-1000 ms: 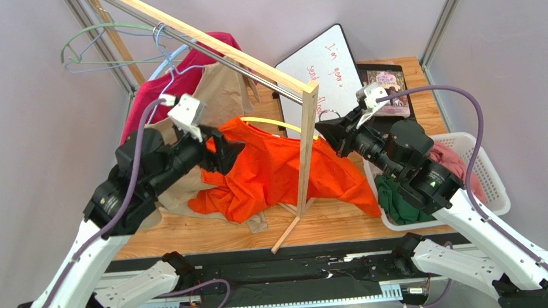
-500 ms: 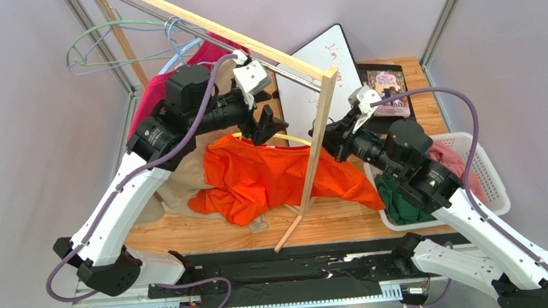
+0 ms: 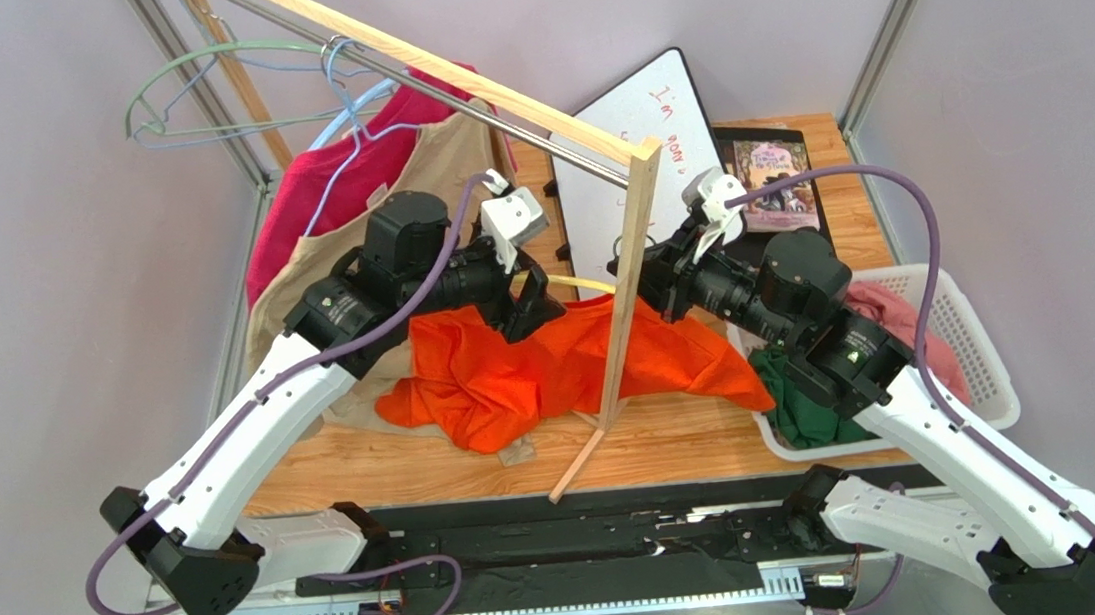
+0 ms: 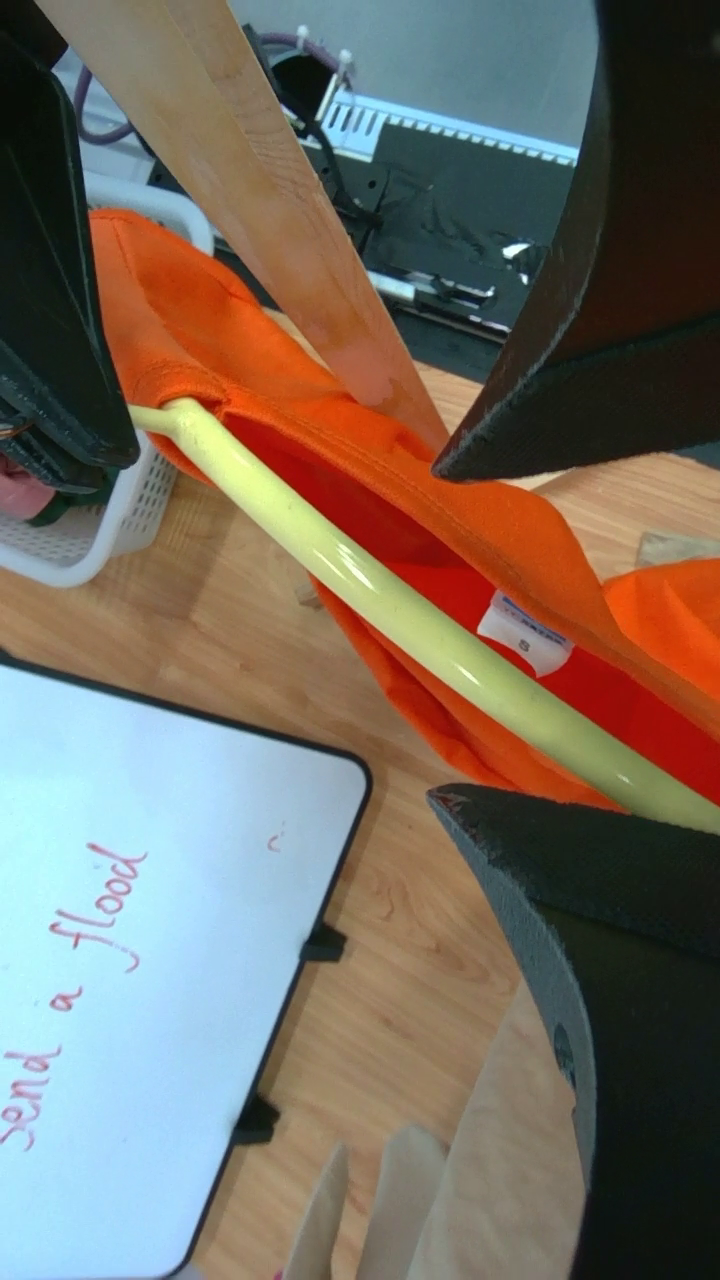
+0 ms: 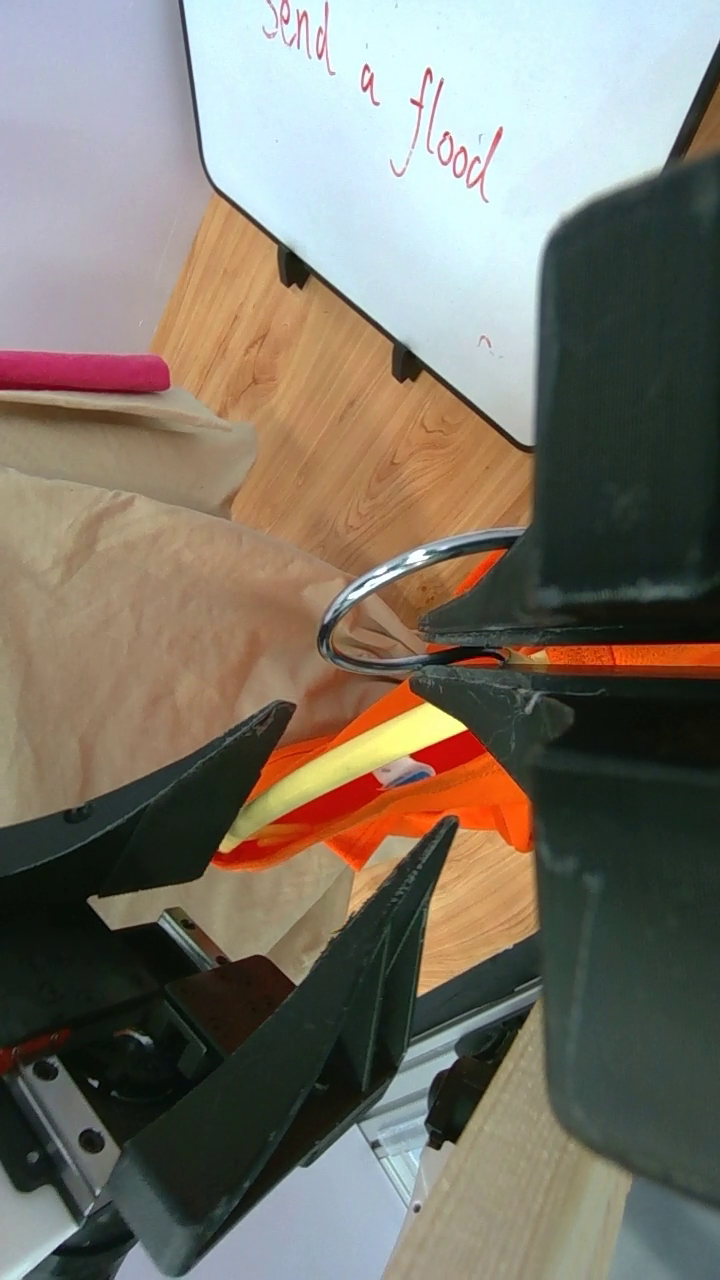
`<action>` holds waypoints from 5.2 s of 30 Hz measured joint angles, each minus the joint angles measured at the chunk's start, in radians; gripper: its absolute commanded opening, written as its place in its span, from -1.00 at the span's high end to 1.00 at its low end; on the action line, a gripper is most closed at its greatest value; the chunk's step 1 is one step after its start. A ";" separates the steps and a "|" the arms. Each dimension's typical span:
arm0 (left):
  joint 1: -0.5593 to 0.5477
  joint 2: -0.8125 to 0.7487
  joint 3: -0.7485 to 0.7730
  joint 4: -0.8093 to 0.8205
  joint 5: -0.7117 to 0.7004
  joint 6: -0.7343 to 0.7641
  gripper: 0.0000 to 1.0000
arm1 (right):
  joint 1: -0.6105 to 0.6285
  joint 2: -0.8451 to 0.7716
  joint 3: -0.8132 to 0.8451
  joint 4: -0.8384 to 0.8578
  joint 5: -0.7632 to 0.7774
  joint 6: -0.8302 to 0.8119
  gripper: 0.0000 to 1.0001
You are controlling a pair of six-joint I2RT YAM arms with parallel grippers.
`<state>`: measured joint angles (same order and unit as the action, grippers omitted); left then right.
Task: Remove the t-shirt from the hanger
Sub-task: Remove the tshirt from the hanger
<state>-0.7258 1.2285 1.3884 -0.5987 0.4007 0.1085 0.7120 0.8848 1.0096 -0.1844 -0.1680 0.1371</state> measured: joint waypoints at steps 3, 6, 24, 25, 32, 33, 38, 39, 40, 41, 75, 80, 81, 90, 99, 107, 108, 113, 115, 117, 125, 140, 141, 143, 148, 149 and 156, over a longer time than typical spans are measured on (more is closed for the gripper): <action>0.000 -0.011 0.000 0.012 -0.013 -0.016 -0.04 | 0.000 0.000 0.007 0.001 -0.007 0.003 1.00; 0.001 -0.023 -0.024 0.045 -0.020 -0.037 0.62 | 0.000 0.000 0.011 -0.001 -0.019 0.012 1.00; -0.011 -0.106 -0.079 0.087 -0.022 -0.283 1.00 | 0.000 0.124 0.233 -0.279 0.119 0.154 0.03; -0.010 -0.106 -0.079 0.085 -0.031 -0.289 1.00 | 0.000 0.131 0.240 -0.288 0.124 0.158 0.02; -0.011 -0.094 -0.078 0.047 -0.074 -0.297 1.00 | 0.000 0.201 0.256 -0.294 0.142 0.158 0.00; -0.011 -0.092 -0.077 0.041 -0.080 -0.297 1.00 | 0.000 0.214 0.260 -0.294 0.148 0.156 -0.01; -0.011 -0.080 -0.069 0.025 -0.118 -0.294 1.00 | 0.000 0.283 0.304 -0.291 0.170 0.143 0.03; -0.011 -0.079 -0.068 0.022 -0.123 -0.293 1.00 | 0.001 0.299 0.319 -0.288 0.175 0.141 0.06; -0.011 -0.078 -0.065 0.019 -0.126 -0.293 1.00 | 0.001 0.314 0.331 -0.283 0.179 0.137 0.13; -0.011 -0.077 -0.063 0.016 -0.127 -0.292 1.00 | 0.001 0.324 0.337 -0.278 0.182 0.134 0.17; -0.011 -0.318 -0.121 -0.063 -0.293 -0.375 -0.87 | 0.055 0.370 0.264 -0.138 0.325 0.011 1.00; -0.011 -0.446 -0.283 -0.078 -0.352 -0.425 -0.86 | 0.043 0.327 0.262 -0.126 0.304 0.022 1.00; -0.011 -0.457 -0.316 -0.079 -0.360 -0.442 -0.87 | 0.041 0.317 0.260 -0.123 0.302 0.025 1.00; -0.011 -0.621 -0.524 -0.113 -0.377 -0.560 -0.36 | -0.012 0.270 0.250 -0.117 0.286 0.072 1.00; -0.011 -0.682 -0.529 -0.151 -0.439 -0.605 1.00 | -0.031 0.247 0.242 -0.117 0.303 0.115 1.00; -0.011 -0.705 -0.506 -0.236 -0.599 -0.640 1.00 | -0.037 0.235 0.219 -0.120 0.322 0.171 1.00; -0.011 -0.723 -0.499 -0.249 -0.621 -0.645 1.00 | -0.041 0.233 0.216 -0.123 0.326 0.183 1.00; -0.011 -0.804 -0.475 -0.283 -0.692 -0.669 1.00 | -0.136 0.202 0.194 -0.171 0.320 0.322 1.00; -0.011 -0.812 -0.468 -0.294 -0.702 -0.680 1.00 | -0.184 0.175 0.166 -0.179 0.301 0.386 1.00; -0.012 -0.813 -0.467 -0.312 -0.705 -0.689 1.00 | -0.214 0.148 0.141 -0.181 0.292 0.450 1.00; -0.013 -0.818 -0.467 -0.307 -0.608 -0.679 0.82 | -0.251 0.077 0.097 -0.160 0.252 0.560 1.00; -0.012 -0.654 -0.168 -0.142 -0.376 -0.553 -0.68 | -0.209 0.256 0.137 -0.035 -0.128 0.298 1.00; -0.012 -0.622 -0.125 -0.135 -0.376 -0.546 -0.68 | -0.195 0.261 0.146 -0.034 -0.149 0.276 1.00; -0.012 -0.557 -0.062 -0.115 -0.376 -0.529 -0.69 | -0.162 0.267 0.161 -0.030 -0.185 0.237 1.00; -0.012 -0.367 0.020 -0.118 -0.362 -0.488 -0.70 | -0.117 0.267 0.163 0.019 -0.290 0.196 1.00; -0.012 -0.344 0.020 -0.119 -0.356 -0.483 -0.71 | -0.117 0.267 0.163 0.029 -0.305 0.195 1.00; -0.012 -0.234 -0.017 -0.140 -0.311 -0.449 -0.64 | -0.117 0.267 0.163 0.075 -0.391 0.194 1.00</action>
<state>-0.7380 0.9947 1.3712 -0.7387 0.0898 -0.3405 0.5949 1.1522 1.1725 -0.1093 -0.5591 0.3313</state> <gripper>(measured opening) 0.851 0.014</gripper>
